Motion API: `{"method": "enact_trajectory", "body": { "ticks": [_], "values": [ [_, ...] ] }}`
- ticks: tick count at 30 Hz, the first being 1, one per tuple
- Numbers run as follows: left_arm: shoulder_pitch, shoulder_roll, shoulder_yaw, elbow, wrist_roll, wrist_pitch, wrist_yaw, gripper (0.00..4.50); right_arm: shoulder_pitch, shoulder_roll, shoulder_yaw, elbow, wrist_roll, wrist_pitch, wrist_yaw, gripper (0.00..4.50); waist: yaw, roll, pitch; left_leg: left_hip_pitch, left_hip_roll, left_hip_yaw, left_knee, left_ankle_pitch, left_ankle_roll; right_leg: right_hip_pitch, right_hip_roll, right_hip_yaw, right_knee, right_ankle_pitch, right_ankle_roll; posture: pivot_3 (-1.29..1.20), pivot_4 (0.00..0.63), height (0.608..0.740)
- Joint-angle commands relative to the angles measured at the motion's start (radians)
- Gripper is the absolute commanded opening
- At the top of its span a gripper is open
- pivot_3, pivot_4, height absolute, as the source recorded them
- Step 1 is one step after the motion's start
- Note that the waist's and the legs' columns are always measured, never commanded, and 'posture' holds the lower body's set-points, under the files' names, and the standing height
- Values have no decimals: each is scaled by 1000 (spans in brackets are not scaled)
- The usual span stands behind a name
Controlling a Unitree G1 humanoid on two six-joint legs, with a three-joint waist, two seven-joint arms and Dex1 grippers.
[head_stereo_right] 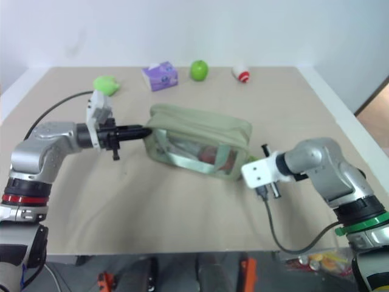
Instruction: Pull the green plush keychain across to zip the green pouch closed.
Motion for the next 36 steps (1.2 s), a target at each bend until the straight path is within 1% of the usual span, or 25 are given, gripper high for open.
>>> {"method": "enact_trajectory", "body": {
  "ticks": [1, 3, 5, 7, 8, 9, 13, 17, 18, 19, 24, 28, 32, 36],
  "values": [
    [23, 11, 40, -22, -23, 24, 23, 0, -31, -28, -162, -12, 223, 223, 77, 21, -1, 0, 0, 0, 0, 0, 0, 0, 0, 0, 0, 0, 0, 0, 0, 0, 150, 740],
    [40, 13, 45, -26, -27, 26, 29, 0, -7, -48, -233, -21, 317, 310, 104, 21, -1, 0, 0, 0, 0, -1, 0, 0, 0, 0, 0, 0, 0, 0, 0, 0, 150, 740],
    [49, 13, 53, -27, -32, 31, 39, 0, 10, -54, -283, -32, 376, 371, 105, 21, 0, 0, 0, 0, 0, -1, 0, 0, 0, 0, 0, 0, 0, 0, 0, 0, 150, 740],
    [50, 8, 62, -20, -37, 34, 53, 0, 19, -48, -322, -48, 437, 442, 99, 612, -1, 0, 0, 0, 0, -1, -1, 0, 0, 0, 0, -1, 0, 0, 0, 0, 150, 740],
    [47, 4, 67, -13, -44, 39, 59, 779, 24, -46, -335, -56, 461, 470, 94, 928, -1, 0, 0, 0, 0, -1, 0, 0, 0, 0, 0, 0, 0, 0, 0, 0, 150, 740],
    [43, 1, 70, -5, -48, 43, 66, 1048, 31, -46, -343, -64, 479, 494, 92, 1216, -2, 0, 0, 0, 0, -1, 0, 0, 0, 0, 0, 0, 0, 0, 0, 0, 150, 740],
    [22, -6, 89, 4, -95, 89, 66, 2413, 77, -35, -384, -76, 548, 569, 64, 2612, -1, 0, 0, 0, 0, -1, 0, 1, 1, 0, 0, 0, 0, 1, 0, 0, 150, 740],
    [17, 4, 103, -17, -130, 129, 73, 3783, 84, -29, -419, -59, 599, 622, 25, 3985, -2, 0, 0, 0, 0, 0, 0, 1, 1, -1, 0, 0, 0, 1, 0, 0, 150, 740],
    [21, 13, 110, -32, -119, 115, 90, 4097, 87, -34, -438, -49, 615, 637, 20, 4333, -2, 0, 0, 0, 0, 0, 0, 1, 1, -1, 0, 0, 0, 1, 0, 0, 150, 740],
    [29, 30, 122, -41, -112, 119, 107, 4466, 91, -41, -460, -40, 627, 646, 11, 4500, -1, 0, 0, -1, 0, 0, 0, 1, 1, -1, 0, 0, 0, 1, 0, 0, 150, 740],
    [147, 114, 246, -108, -166, 136, 104, 4487, 139, -62, -596, -69, 717, 732, -24, 4500, -6, 0, 0, -1, 1, 0, -2, 0, 1, -2, 0, 0, 0, 0, 0, 0, 150, 740],
    [242, 135, 350, -138, -212, 179, 163, 4487, 225, -44, -727, -135, 802, 815, -79, 4500, -1, 0, 0, -1, 1, -1, -3, 0, 1, -2, 1, -1, 0, 0, -1, 0, 150, 740],
    [371, 117, 423, -165, -237, 204, 231, 4487, 355, 52, -884, -257, 916, 905, -202, 4500, -1, -3, -1, -1, 1, -1, -2, 0, 1, -1, 0, -1, -1, 0, -1, 0, 150, 740],
    [446, 82, 430, -193, -255, 218, 280, 4487, 438, 150, -937, -339, 982, 948, -327, 4500, -1, -3, -1, 0, 1, 0, 0, 0, 1, 0, 0, -1, -1, 1, 0, 0, 150, 740]
  ]
}}
